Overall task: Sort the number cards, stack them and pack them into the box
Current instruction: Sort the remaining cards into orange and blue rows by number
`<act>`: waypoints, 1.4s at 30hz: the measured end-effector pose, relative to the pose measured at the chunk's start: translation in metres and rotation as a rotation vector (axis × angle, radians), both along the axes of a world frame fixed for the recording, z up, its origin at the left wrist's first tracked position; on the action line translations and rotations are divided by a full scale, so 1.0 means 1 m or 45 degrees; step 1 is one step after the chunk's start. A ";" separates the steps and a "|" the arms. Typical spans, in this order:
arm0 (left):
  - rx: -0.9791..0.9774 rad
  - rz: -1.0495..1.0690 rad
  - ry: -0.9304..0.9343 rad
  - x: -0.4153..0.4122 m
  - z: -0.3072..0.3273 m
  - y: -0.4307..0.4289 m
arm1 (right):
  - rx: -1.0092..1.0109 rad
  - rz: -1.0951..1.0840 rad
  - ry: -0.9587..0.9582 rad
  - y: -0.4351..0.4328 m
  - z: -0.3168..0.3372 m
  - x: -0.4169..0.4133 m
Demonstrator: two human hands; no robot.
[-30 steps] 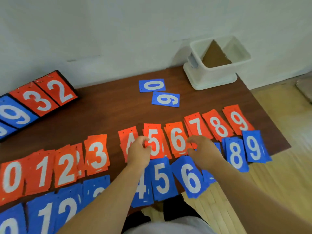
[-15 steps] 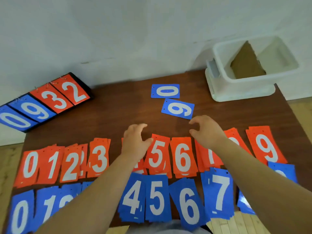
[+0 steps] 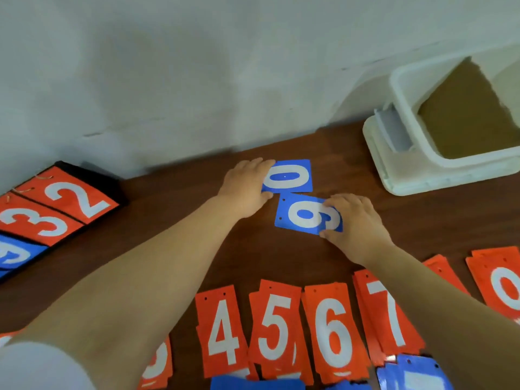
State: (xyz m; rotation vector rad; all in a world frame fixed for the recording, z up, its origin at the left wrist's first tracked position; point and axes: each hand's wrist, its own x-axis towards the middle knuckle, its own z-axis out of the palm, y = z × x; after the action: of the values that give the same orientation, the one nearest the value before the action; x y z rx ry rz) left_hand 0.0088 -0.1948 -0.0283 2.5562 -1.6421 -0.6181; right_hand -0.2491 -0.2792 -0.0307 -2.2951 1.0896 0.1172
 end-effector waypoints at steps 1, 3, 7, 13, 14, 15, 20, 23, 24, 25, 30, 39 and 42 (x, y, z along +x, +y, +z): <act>-0.014 -0.021 -0.020 0.004 -0.006 -0.003 | -0.002 -0.002 0.007 -0.001 -0.001 0.002; -0.090 0.003 -0.019 0.010 -0.012 -0.006 | 0.014 -0.002 0.046 -0.002 -0.002 0.008; -0.067 0.130 0.042 0.019 -0.008 -0.003 | 0.106 -0.007 0.080 -0.007 -0.002 0.015; -0.306 0.569 0.442 0.006 0.004 0.042 | 0.280 -0.321 -0.090 -0.003 0.004 -0.005; -0.356 0.650 0.487 0.000 0.012 0.056 | 0.308 -0.411 -0.145 0.001 0.009 -0.012; -0.390 0.712 0.523 -0.006 0.021 0.072 | 0.344 -0.508 -0.217 0.006 0.014 -0.019; -0.254 0.742 0.686 -0.066 0.090 0.162 | 0.606 -0.943 -0.677 0.045 0.061 -0.051; -0.117 0.692 0.872 -0.112 0.127 0.207 | 0.950 -0.926 -0.850 0.083 0.096 -0.059; -0.118 0.684 0.932 -0.126 0.135 0.220 | 1.033 -0.881 -0.859 0.096 0.105 -0.062; -0.135 0.677 0.982 -0.137 0.142 0.232 | 1.094 -0.824 -0.850 0.109 0.112 -0.063; -0.241 0.688 1.150 -0.174 0.170 0.284 | 1.278 -0.572 -0.741 0.162 0.133 -0.062; -0.847 1.136 0.849 -0.181 0.191 0.353 | 1.132 -0.385 -0.737 0.240 0.155 -0.051; -1.180 1.463 0.950 -0.175 0.179 0.382 | 1.087 -0.304 -0.705 0.288 0.162 -0.038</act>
State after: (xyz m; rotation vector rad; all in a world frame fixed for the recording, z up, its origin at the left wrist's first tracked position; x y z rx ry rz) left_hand -0.1662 0.1873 0.1507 1.7260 -0.0282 -0.4109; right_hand -0.2875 0.0091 0.1311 -1.3082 0.7896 -0.1251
